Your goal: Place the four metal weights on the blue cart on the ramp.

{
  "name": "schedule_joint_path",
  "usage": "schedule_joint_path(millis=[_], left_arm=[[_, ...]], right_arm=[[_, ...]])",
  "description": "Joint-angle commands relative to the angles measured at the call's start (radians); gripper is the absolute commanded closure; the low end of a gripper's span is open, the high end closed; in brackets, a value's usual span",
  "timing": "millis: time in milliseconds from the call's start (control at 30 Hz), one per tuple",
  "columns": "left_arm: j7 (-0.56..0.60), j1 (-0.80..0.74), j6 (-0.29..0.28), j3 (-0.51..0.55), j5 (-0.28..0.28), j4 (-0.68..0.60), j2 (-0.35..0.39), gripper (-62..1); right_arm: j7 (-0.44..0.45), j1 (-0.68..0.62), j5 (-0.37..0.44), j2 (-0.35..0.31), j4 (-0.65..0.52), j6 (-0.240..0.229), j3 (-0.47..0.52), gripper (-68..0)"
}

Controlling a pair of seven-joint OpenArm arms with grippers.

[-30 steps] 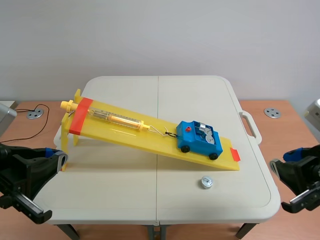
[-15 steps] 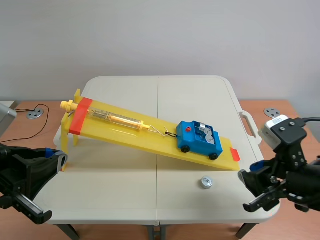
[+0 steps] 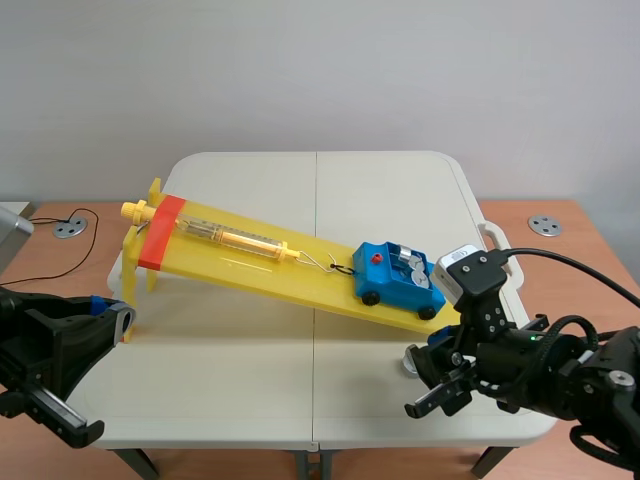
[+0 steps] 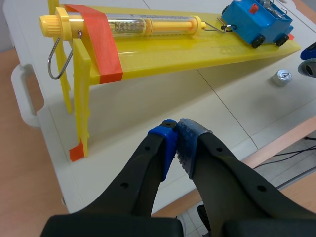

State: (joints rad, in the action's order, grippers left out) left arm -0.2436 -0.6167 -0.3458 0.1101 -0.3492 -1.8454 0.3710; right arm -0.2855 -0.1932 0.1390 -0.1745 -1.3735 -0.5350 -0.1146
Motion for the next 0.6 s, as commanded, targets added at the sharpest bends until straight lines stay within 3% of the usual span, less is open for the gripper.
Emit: schedule_joint_path(millis=[0, 567], left_arm=[[0.089, 0.019, -0.043, 0.012, -0.077, -0.068, -0.008, -2.9], [0.089, 0.019, -0.043, 0.012, -0.077, -0.068, -0.008, -2.9]], right_arm=[[0.151, 0.069, 0.017, -0.027, -0.072, 0.027, 0.011, -20.9], [0.192, 0.143, -0.063, 0.004, 0.058, 0.107, -0.103, -20.9]])
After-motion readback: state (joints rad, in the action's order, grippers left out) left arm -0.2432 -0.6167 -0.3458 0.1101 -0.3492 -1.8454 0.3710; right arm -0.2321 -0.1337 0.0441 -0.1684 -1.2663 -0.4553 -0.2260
